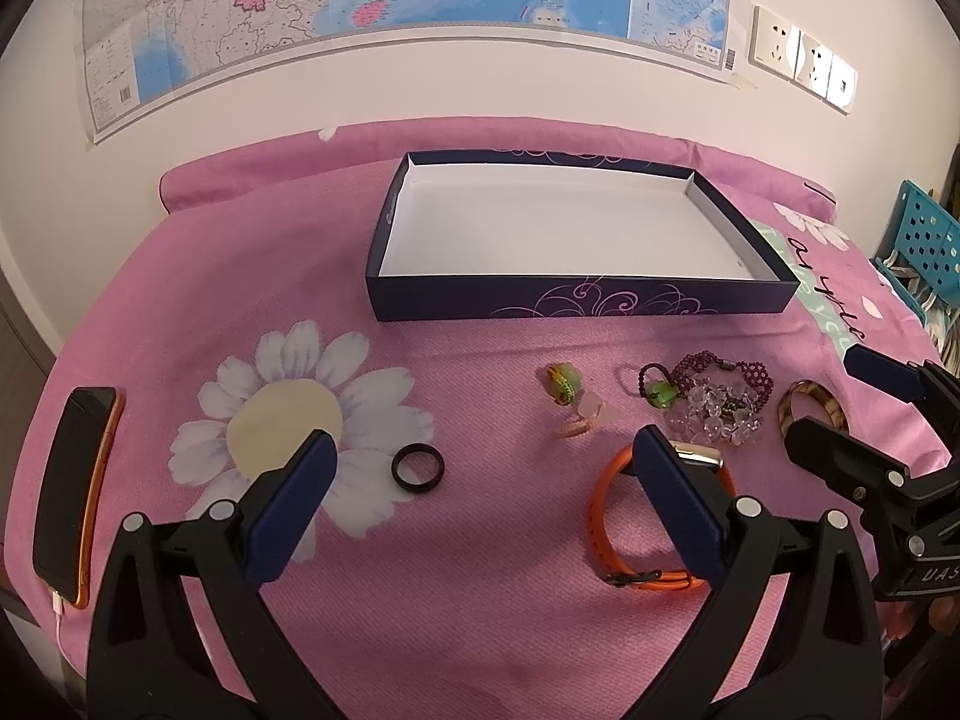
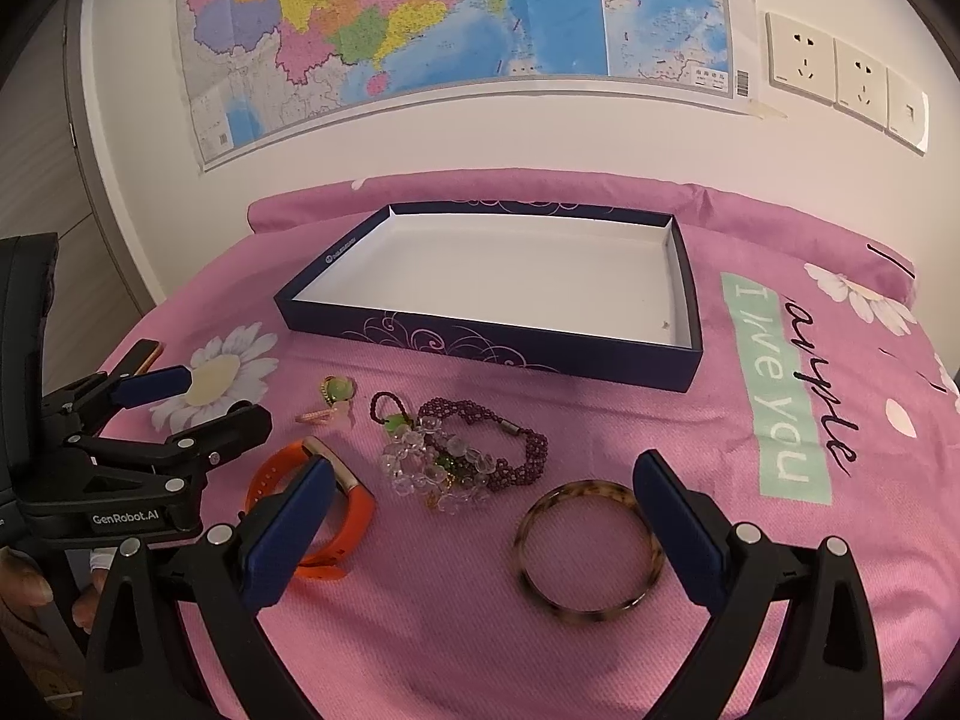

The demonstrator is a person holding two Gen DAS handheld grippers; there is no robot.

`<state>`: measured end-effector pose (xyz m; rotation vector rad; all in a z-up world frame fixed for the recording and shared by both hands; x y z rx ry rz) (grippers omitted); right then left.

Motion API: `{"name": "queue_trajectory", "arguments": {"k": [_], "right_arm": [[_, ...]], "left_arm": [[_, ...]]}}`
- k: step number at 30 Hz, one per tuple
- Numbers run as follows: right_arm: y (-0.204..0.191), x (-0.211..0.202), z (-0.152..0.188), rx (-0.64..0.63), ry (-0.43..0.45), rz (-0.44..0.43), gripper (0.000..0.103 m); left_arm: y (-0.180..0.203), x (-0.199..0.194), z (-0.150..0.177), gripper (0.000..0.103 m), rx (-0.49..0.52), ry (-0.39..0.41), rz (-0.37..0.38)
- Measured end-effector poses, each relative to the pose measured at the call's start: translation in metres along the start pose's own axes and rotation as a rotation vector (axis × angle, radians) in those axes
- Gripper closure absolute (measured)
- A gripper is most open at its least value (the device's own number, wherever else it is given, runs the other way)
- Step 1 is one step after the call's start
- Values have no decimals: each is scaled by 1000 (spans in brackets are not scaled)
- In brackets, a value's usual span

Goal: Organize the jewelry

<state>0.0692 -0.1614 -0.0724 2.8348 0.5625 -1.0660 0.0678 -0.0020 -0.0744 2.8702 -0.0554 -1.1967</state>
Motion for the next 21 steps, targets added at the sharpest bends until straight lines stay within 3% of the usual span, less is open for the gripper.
{"name": "queue_trajectory", "arguments": {"k": [21], "right_arm": [[-1, 3, 0, -1, -10, 3, 7]], "left_arm": [[1, 0, 0, 6, 1, 0, -1]]}}
Point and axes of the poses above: each gripper's, at about its wrist camera, not at the fingertips, and x roughly the way its jaws point, y to its right, z to its underside, the point moved 10 cm from there along x, roughly the way its jaws point, and after that the axes turned 3 degrees about z, right-handed, at the moved point
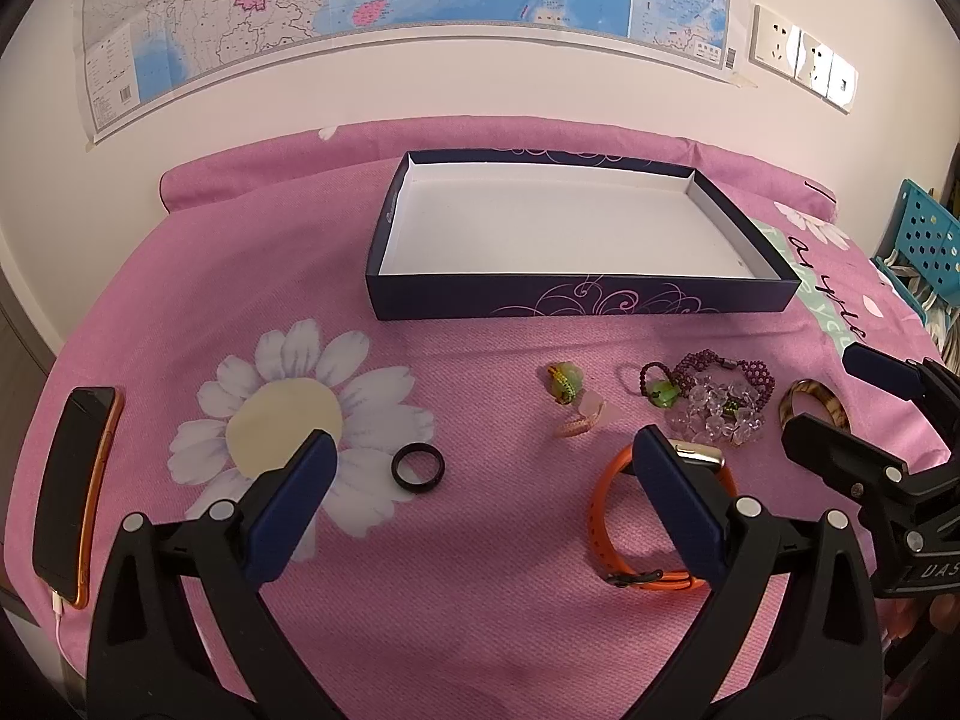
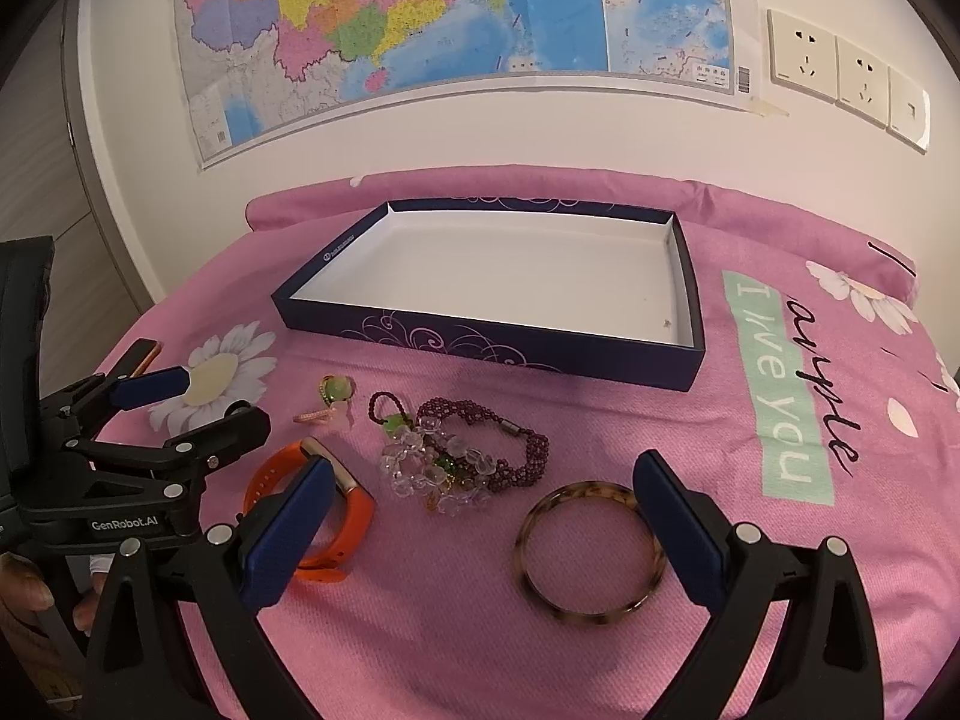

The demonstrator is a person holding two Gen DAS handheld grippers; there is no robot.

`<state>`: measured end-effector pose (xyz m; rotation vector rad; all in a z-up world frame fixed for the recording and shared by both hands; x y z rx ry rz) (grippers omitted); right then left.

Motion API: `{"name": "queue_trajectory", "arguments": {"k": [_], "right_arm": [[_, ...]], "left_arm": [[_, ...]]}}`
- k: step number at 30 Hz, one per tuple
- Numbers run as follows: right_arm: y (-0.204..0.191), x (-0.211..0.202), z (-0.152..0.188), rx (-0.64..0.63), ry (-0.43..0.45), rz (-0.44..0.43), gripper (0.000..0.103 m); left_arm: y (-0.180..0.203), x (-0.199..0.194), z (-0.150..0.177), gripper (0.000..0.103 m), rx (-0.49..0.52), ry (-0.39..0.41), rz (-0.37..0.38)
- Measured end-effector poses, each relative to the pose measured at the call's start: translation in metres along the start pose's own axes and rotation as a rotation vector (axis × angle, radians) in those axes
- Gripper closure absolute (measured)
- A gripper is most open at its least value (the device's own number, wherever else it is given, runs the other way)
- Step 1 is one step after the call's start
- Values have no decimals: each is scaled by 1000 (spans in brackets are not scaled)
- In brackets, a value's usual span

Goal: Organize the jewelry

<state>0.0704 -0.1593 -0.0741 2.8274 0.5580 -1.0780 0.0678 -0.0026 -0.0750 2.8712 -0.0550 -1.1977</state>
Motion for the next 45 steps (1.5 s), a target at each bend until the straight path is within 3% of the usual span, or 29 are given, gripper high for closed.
{"name": "queue_trajectory", "arguments": {"k": [22, 37, 40, 45], "right_arm": [[2, 1, 0, -1, -3, 2, 7], [64, 6, 29, 107, -110, 40, 7], [67, 8, 31, 118, -121, 35, 10], [69, 13, 32, 104, -137, 47, 30]], "left_arm": [[1, 3, 2, 6, 9, -7, 4], [14, 0, 15, 6, 98, -30, 127], [22, 3, 15, 6, 114, -39, 151], [36, 14, 17, 7, 142, -73, 194]]}}
Point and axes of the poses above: each gripper's, at about its wrist camera, not at the fingertips, and x roughly the way its jaws point, y to its right, z to its underside, the point moved 10 cm from there along x, roughly the way its jaws point, and after that the axes turned 3 degrees about z, right-handed, at the moved point
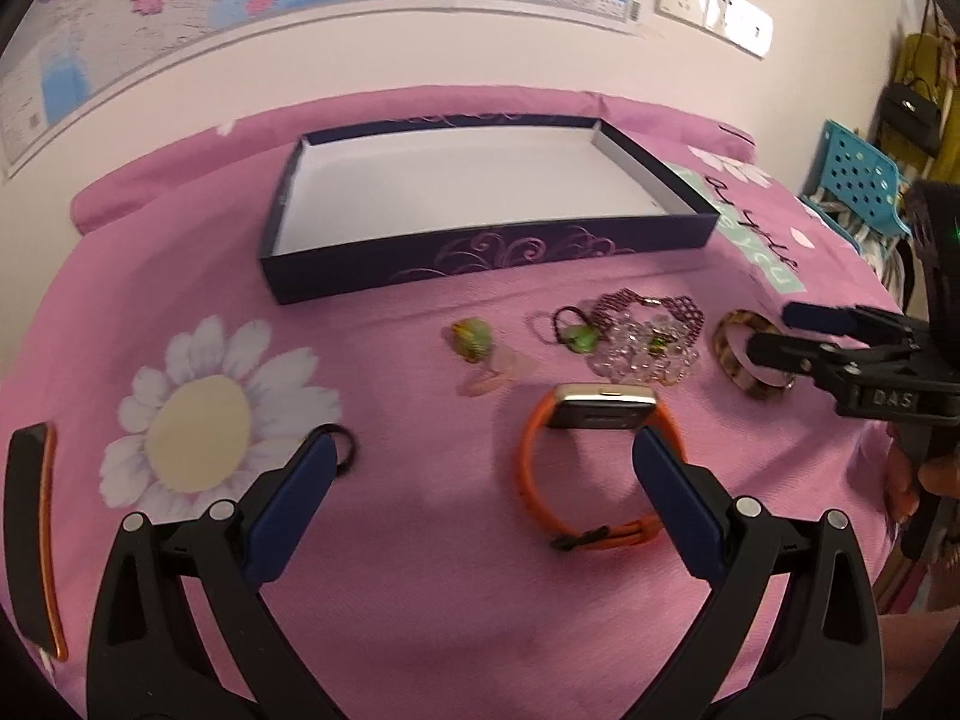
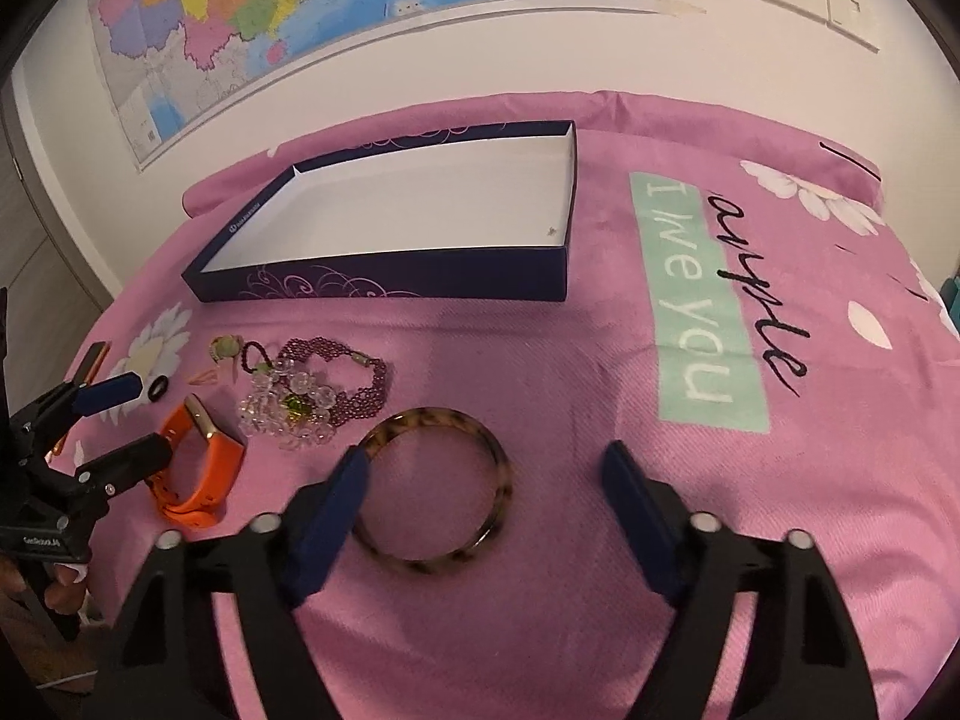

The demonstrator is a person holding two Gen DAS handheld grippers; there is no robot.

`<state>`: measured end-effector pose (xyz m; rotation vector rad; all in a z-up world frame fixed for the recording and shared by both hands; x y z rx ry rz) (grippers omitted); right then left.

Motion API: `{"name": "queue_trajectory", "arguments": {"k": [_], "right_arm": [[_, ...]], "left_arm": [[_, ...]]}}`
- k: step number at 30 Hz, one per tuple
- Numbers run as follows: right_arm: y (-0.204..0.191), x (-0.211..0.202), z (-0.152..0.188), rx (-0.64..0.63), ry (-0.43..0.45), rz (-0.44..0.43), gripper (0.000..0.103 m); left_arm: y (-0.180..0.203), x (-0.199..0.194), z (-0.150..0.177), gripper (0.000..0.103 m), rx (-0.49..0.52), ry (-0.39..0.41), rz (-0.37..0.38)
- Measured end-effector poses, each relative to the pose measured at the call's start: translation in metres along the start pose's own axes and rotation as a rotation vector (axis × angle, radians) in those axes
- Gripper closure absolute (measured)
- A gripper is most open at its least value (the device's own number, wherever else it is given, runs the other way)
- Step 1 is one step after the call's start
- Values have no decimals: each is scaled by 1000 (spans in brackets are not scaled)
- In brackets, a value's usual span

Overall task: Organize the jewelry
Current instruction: 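Grasp the tortoiseshell bangle with the right tool while the left tool grasps the orange watch band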

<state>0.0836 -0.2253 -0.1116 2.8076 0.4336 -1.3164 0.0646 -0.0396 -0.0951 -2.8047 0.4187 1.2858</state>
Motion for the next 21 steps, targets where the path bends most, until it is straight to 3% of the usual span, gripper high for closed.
{"name": "queue_trajectory", "arguments": {"k": [5, 10, 12, 16, 21], "right_arm": [[1, 2, -4, -27, -10, -1, 51], [1, 5, -7, -73, -16, 18, 65], [0, 7, -7, -105, -17, 45, 73], [-4, 7, -8, -129, -22, 21, 91], [-7, 7, -9, -118, -23, -18, 97]], "left_arm": [[11, 11, 0, 28, 27, -37, 48], [19, 15, 1, 40, 52, -53, 69], [20, 16, 1, 44, 55, -58, 66], [22, 18, 1, 53, 73, -67, 38], [20, 17, 1, 70, 63, -73, 37]]}}
Point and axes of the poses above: each gripper's, at about its wrist camera, not at the fingertips, and x roughly the way its jaws point, y to its right, z to its underside, the point moved 10 cm from there along x, roughly the way its jaws point, and after that the axes turned 3 degrees about z, right-handed, at the moved point
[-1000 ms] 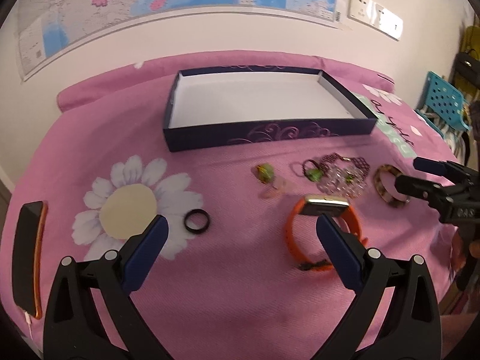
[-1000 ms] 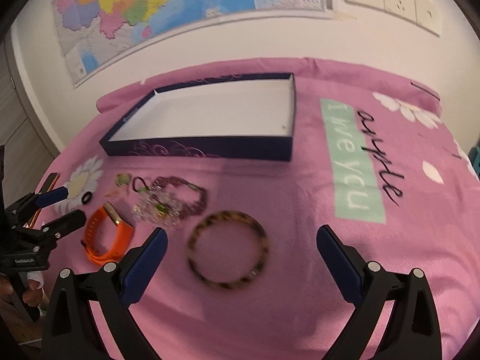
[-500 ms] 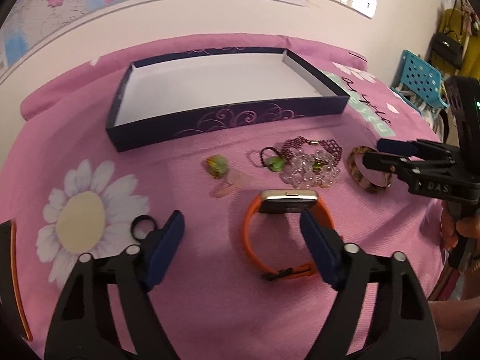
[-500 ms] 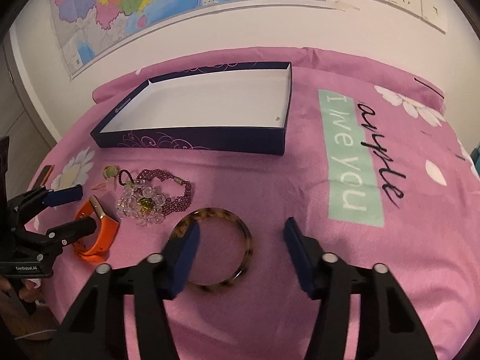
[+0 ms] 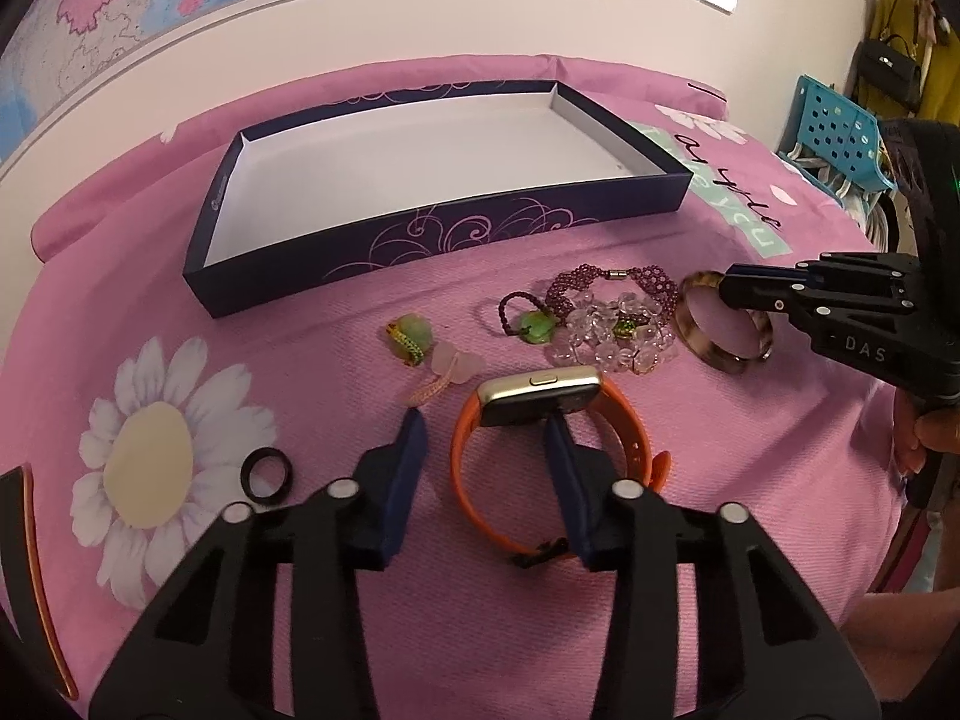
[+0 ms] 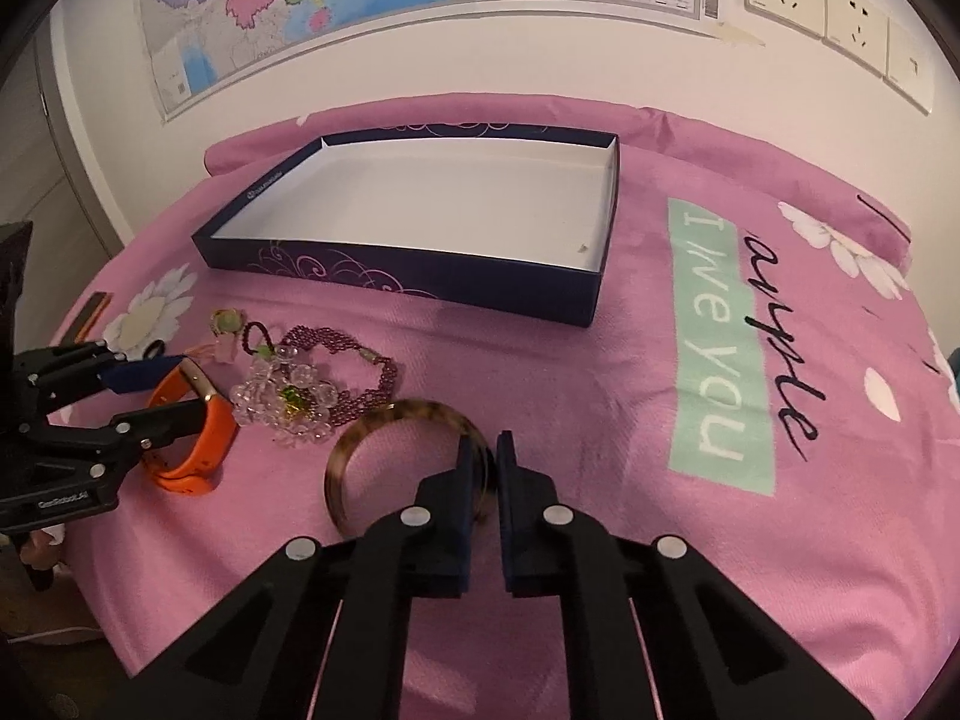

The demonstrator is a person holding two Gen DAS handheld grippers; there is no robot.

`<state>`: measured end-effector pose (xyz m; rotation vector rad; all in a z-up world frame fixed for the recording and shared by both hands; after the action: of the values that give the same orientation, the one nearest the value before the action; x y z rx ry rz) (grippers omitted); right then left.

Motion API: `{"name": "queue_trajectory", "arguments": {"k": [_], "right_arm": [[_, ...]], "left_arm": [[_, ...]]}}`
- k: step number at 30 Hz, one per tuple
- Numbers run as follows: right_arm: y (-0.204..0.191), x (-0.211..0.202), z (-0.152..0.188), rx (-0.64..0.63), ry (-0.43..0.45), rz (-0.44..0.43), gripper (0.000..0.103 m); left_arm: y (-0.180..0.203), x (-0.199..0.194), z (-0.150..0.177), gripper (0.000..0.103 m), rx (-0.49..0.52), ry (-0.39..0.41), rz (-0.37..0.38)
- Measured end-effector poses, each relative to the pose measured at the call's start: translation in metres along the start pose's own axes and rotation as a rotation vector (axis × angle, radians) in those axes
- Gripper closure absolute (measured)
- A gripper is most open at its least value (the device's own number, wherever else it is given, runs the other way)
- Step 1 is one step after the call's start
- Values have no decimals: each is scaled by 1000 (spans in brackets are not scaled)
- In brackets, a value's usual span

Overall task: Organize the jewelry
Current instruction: 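Grasp the tortoiseshell bangle with the right tool while the left tool grasps the orange watch band, then carry the bangle with the right tool while the left tool carries the watch into the box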

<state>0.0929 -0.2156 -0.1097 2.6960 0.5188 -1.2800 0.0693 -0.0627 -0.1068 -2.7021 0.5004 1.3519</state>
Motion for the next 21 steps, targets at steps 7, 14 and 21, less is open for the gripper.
{"name": "queue_trajectory", "arguments": {"k": [7, 14, 21], "right_arm": [[-4, -5, -2, 40, 19, -62, 97], [-4, -21, -15, 74, 63, -120, 97], [-4, -30, -37, 79, 108, -149, 97]], "left_arm": [[-2, -4, 2, 93, -24, -5, 15], [-4, -21, -9, 94, -46, 38, 48], [-13, -40, -34, 94, -59, 97, 67]]}}
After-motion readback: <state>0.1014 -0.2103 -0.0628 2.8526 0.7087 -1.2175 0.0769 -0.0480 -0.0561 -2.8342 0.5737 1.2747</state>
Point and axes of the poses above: each gripper's, at about its wrist camera, not at the fingertips, and x roughly the way its jaws point, y to its right, z to its underside, the point moved 10 cm from there along x, roughly the way its jaws point, and after that the axes turned 3 degrees about z, right-handed, at the moved point
